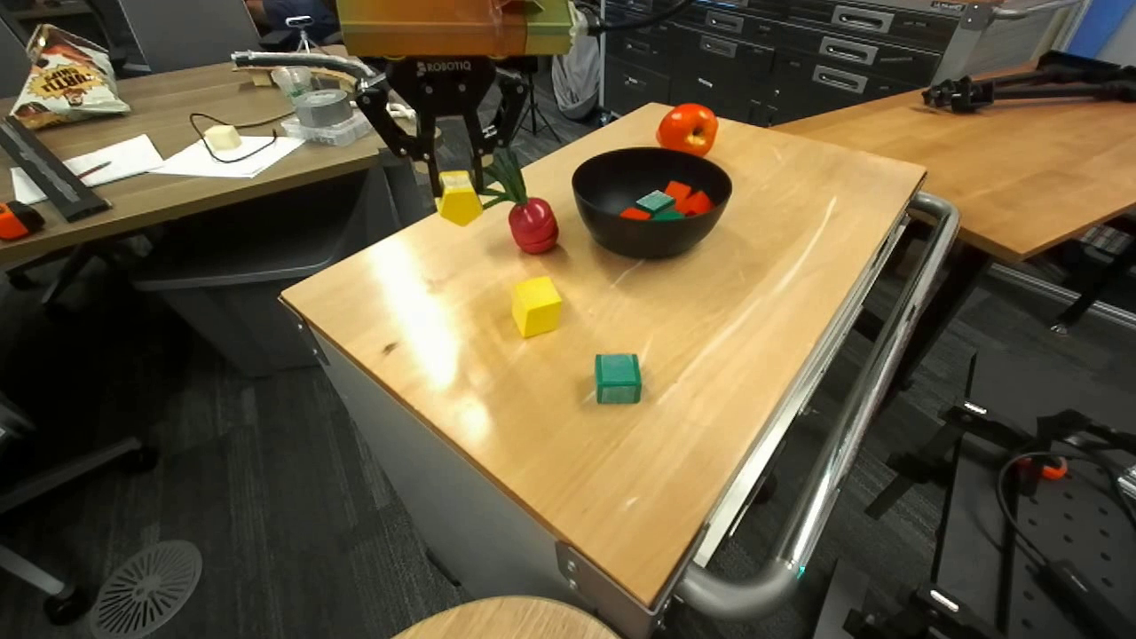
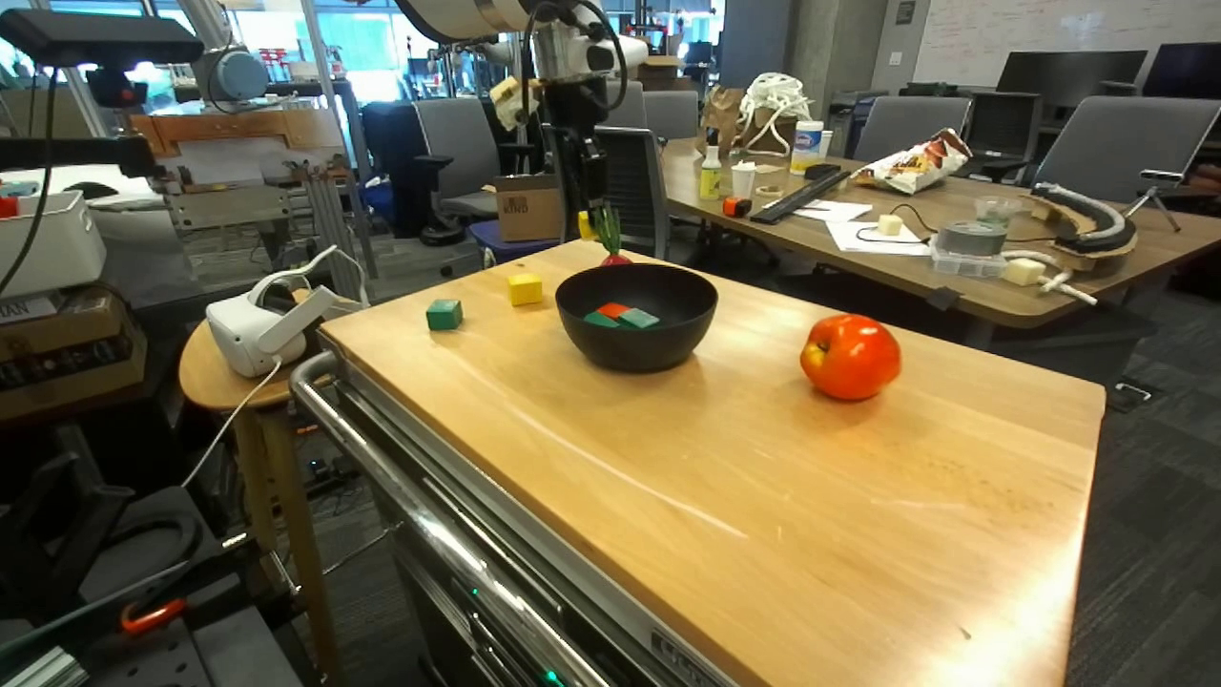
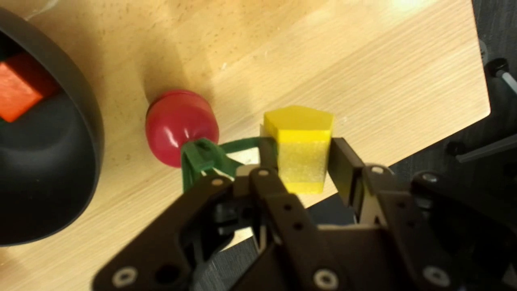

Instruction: Remove the blocks from the black bowl

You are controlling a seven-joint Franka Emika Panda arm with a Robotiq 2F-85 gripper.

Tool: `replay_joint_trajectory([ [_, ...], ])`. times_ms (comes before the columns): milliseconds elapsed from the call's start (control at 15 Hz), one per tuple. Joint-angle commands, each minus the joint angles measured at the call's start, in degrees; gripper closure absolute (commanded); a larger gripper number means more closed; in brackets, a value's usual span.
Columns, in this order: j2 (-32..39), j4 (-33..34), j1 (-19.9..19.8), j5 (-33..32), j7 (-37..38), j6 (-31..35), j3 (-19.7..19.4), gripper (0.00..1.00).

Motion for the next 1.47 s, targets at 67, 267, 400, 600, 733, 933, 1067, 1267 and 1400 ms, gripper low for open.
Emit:
replay_joint_trajectory([
  [67,1.11,2.39,-0.11,2.48,-2.0,-2.85,-0.1,0.88],
  [267,1.87,2.48,0.07,2.46,-2.72,-4.76,0.01,0.62],
  [400,2.31,2.64,0.14,2.4,-3.13,-5.99,0.02,0.37],
  [600,2.66,2.92,0.13,2.41,-3.38,-7.03,-0.14,0.17],
  [733,2.51,2.96,-0.05,2.73,-3.3,-7.24,-0.18,0.02],
  [933,0.45,2.17,-0.18,1.26,-3.06,-6.86,-1.28,0.0],
  [1067,-1.86,2.42,-0.76,-0.19,-6.55,-10.26,-1.82,0.0],
  [1267,-6.98,1.05,-4.58,3.57,-19.18,-19.26,-0.92,0.0],
  [1400,-10.32,-0.36,-7.45,6.67,-27.73,-23.28,-1.05,0.0],
])
